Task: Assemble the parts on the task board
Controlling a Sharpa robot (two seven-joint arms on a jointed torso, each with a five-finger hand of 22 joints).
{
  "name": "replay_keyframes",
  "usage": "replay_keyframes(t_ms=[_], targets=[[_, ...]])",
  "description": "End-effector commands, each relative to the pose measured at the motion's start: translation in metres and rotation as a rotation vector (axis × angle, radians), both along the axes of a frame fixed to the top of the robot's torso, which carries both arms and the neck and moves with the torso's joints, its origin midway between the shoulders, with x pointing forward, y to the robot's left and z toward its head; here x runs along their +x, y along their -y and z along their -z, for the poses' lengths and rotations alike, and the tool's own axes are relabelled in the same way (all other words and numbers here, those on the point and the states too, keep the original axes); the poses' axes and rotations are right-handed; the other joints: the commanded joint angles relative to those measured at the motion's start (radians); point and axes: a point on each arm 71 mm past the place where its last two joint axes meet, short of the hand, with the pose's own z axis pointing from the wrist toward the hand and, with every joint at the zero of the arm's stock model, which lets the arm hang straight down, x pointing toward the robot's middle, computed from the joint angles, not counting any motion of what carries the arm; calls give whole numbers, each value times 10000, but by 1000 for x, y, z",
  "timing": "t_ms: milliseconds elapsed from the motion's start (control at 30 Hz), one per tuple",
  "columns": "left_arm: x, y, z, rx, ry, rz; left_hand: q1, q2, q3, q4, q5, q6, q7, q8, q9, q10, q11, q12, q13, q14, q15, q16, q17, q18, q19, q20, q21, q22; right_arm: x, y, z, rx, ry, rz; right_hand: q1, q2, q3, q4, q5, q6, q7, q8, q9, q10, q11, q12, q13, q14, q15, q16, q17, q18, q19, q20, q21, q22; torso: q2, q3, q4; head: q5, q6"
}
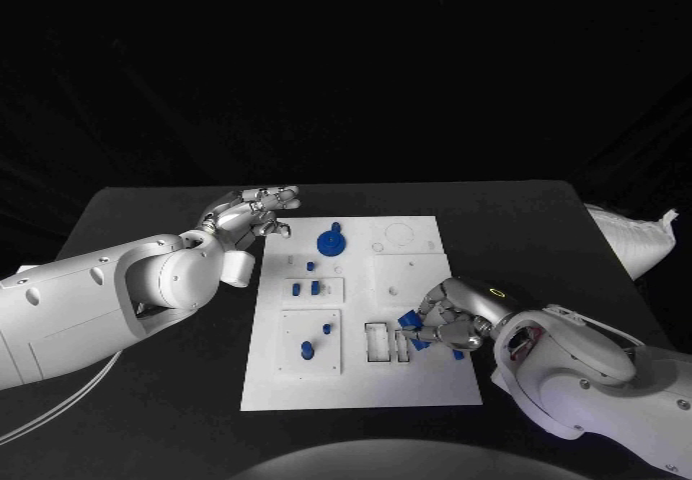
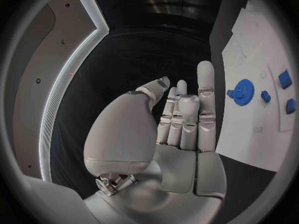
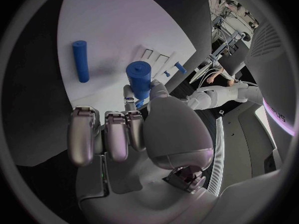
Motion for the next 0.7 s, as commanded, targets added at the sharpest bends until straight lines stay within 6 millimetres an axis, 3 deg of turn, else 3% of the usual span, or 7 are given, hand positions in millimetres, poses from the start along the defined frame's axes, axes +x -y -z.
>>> replay_keyframes(t_ms=[33, 300, 700], targets=[[-1, 3, -1, -95, 86, 227, 5, 86, -41, 0, -58, -43, 6, 18, -2, -71, 28, 68, 8, -89, -3, -42, -8, 180, -50, 8, -57, -8, -1, -3, 0, 660, -472, 193, 27, 240, -22, 58, 103, 247, -158, 224, 330, 623, -84, -84, 1825, 897, -64, 36, 1866, -194, 214, -77, 49, 8, 5, -4, 6, 19, 9], [-1, 4, -1, -114, 75, 282, 5, 86, -41, 0, -58, -43, 6, 18, -2, -71, 28, 68, 8, -89, -3, -42, -8, 180, -50, 8, -57, -8, 1, -20, 9, 377, -1430, -335, -89, 399, -70, 80, 262, 392, -243, 331, 480, 584, -157, -202, 1730, 889, -122, 20, 1834, -195, 217, -127, 54, 19, 18, 1, 18, 69, 8], [-2, 5, -1, -134, 63, 336, 5, 86, -41, 0, -58, -43, 6, 18, -2, -71, 28, 68, 8, -89, -3, -42, -8, 180, -50, 8, -57, -8, 4, -42, 17, 173, -1849, -583, -602, 571, -347, 102, 140, 643, -387, 513, 809, 553, -286, -377, 1616, 887, -236, 8, 1821, -192, 211, -232, 36, 5, 13, 3, -4, 130, -32]])
